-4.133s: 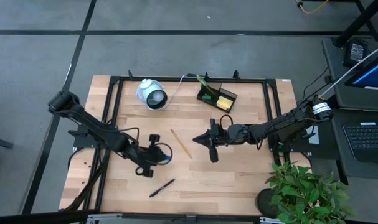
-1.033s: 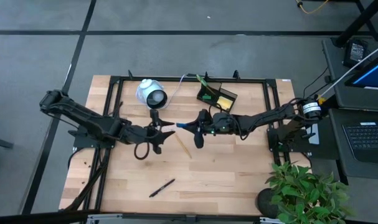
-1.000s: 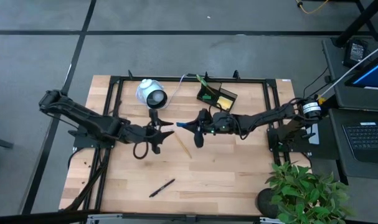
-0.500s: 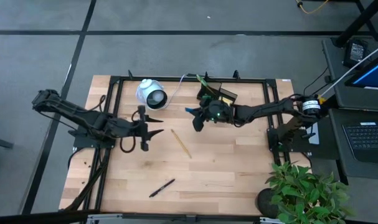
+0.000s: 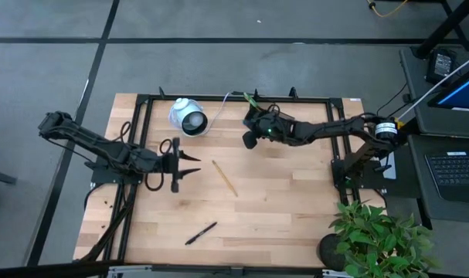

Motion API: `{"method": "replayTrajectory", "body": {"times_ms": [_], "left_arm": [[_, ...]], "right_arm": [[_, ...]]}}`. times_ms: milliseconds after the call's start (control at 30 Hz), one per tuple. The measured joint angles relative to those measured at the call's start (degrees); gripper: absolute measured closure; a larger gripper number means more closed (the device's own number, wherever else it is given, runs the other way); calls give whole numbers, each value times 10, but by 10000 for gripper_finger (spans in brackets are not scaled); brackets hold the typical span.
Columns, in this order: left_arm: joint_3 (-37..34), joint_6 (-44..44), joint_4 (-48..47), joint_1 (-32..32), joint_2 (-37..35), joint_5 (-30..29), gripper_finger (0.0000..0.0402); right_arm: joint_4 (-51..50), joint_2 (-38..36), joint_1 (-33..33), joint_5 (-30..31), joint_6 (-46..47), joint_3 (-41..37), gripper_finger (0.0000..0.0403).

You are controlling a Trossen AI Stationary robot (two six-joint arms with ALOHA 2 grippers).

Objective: Pick and place office supplies into organizer
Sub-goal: Put the blue eraser into the desk organizer

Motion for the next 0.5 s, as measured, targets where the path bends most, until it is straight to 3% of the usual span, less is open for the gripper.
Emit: {"method": "replayTrajectory", "body": {"times_ms": [500], "left_arm": [[-13,-36,22,0,-1,11,386]], "right_arm": [[-91,0,-58,6,17,0,381]]}}
